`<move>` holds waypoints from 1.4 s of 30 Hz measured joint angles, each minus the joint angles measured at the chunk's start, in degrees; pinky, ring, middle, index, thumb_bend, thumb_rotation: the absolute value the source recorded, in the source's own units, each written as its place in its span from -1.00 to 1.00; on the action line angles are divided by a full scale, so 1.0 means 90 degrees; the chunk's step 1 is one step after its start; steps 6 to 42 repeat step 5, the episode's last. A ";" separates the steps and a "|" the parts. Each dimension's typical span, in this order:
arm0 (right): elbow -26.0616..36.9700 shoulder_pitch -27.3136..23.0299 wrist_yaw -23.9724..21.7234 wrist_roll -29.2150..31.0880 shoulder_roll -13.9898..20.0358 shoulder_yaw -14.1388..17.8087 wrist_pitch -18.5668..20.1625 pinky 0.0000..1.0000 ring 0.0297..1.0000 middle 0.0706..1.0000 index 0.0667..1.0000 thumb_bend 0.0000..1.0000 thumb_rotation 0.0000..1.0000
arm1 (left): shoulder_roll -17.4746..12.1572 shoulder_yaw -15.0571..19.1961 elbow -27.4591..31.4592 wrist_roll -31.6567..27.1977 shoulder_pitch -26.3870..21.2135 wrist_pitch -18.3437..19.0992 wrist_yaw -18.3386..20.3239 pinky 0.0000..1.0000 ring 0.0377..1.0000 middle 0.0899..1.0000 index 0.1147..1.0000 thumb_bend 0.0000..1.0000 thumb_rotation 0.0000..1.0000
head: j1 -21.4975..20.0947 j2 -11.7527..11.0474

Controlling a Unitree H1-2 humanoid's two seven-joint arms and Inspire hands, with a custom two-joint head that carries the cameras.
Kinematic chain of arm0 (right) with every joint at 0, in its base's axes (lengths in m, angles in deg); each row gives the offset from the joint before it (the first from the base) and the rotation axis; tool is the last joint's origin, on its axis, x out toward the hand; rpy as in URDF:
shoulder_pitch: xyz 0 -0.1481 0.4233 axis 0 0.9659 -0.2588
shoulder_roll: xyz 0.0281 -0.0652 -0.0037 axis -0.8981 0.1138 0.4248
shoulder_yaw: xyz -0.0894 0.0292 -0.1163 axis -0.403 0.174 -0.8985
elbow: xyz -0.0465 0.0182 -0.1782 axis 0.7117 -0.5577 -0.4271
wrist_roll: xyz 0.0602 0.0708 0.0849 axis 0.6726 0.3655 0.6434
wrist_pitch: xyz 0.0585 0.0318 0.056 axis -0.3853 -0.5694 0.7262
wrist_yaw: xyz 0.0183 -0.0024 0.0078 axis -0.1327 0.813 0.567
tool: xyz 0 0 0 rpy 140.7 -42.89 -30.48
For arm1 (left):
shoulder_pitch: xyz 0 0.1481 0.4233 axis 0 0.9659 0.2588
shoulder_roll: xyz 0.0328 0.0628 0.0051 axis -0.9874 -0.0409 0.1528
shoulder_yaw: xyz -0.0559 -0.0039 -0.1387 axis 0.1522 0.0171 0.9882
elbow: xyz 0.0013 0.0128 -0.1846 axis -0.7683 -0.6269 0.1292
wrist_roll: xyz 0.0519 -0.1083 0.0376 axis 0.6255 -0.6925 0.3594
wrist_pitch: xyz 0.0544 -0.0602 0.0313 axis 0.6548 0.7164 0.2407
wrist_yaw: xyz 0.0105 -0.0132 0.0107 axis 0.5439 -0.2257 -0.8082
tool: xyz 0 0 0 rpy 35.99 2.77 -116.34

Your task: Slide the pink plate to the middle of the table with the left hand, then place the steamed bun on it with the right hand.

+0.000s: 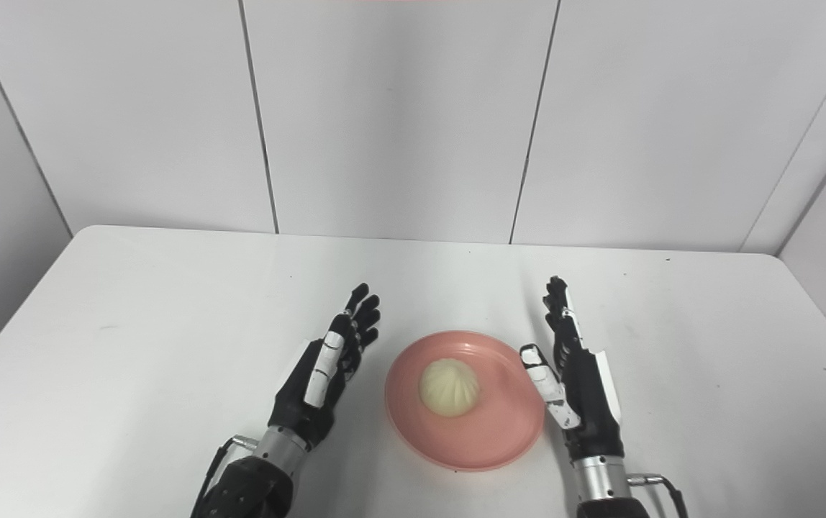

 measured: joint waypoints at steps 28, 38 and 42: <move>0.0021 -0.0031 0.0105 0.0109 -0.0217 0.0095 0.0389 1.00 1.00 1.00 1.00 0.20 0.65 | -0.0041 0.0072 0.0095 0.0134 0.0056 -0.0004 -0.0192 1.00 1.00 1.00 1.00 0.39 1.00 | -0.0301 0.0175; 0.0021 -0.0031 0.0105 0.0109 -0.0217 0.0095 0.0389 1.00 1.00 1.00 1.00 0.20 0.65 | -0.0041 0.0072 0.0095 0.0134 0.0056 -0.0004 -0.0192 1.00 1.00 1.00 1.00 0.39 1.00 | -0.0301 0.0175; 0.0021 -0.0031 0.0105 0.0109 -0.0217 0.0095 0.0389 1.00 1.00 1.00 1.00 0.20 0.65 | -0.0041 0.0072 0.0095 0.0134 0.0056 -0.0004 -0.0192 1.00 1.00 1.00 1.00 0.39 1.00 | -0.0301 0.0175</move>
